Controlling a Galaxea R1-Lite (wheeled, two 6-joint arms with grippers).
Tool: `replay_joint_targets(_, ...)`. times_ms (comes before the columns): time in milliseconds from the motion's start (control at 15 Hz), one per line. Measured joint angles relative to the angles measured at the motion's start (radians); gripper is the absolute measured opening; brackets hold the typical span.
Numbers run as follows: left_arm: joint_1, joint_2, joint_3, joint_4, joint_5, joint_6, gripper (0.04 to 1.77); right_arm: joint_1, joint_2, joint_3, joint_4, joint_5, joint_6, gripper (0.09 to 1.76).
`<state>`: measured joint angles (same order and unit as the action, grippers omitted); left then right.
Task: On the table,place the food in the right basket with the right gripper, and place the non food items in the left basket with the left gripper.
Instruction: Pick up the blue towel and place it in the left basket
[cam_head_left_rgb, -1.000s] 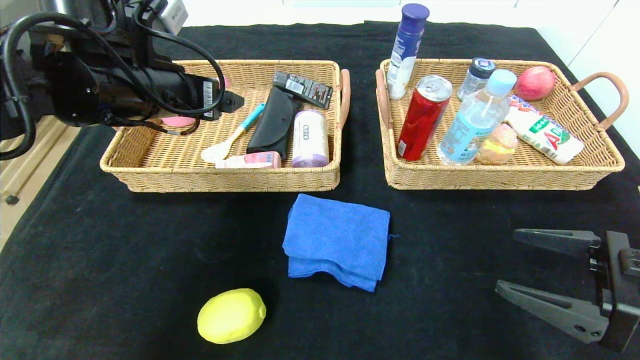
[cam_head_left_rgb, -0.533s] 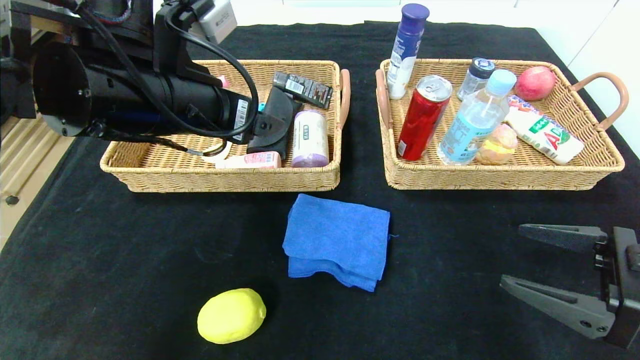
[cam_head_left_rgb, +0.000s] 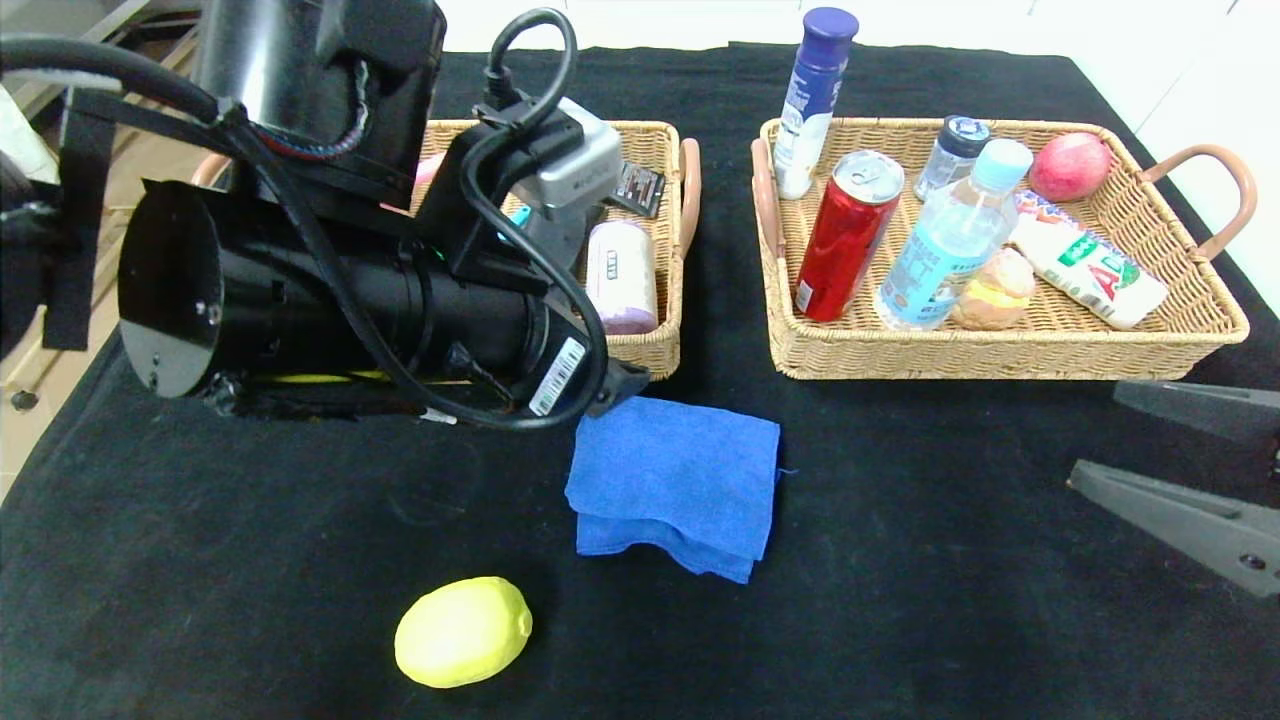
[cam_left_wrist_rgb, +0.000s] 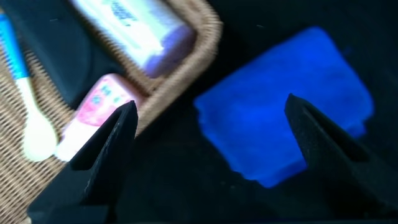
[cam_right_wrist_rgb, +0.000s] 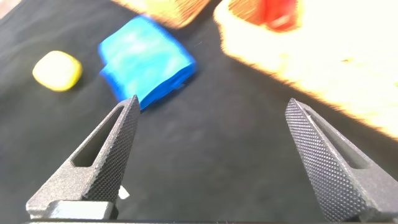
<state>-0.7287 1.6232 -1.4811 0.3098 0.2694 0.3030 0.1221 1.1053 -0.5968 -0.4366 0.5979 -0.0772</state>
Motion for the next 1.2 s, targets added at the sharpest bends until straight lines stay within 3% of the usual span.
replay_joint_targets(133,-0.059,0.01,0.023,0.004,0.025,0.021,1.72,-0.088,-0.012,-0.048,0.067,0.04,0.006,1.71)
replay_joint_targets(267,-0.117,0.029,0.042,0.011,0.103,0.061,1.72,-0.16,-0.028,-0.096,0.147,0.109,0.01,1.71)
replay_joint_targets(467,-0.177,0.051,0.094,0.035,0.131,0.074,1.72,-0.19,-0.043,-0.113,0.152,0.117,0.011,1.71)
replay_joint_targets(1200,-0.216,0.164,0.115,0.027,0.251,0.073,1.72,-0.187,-0.049,-0.108,0.152,0.118,0.009,1.71)
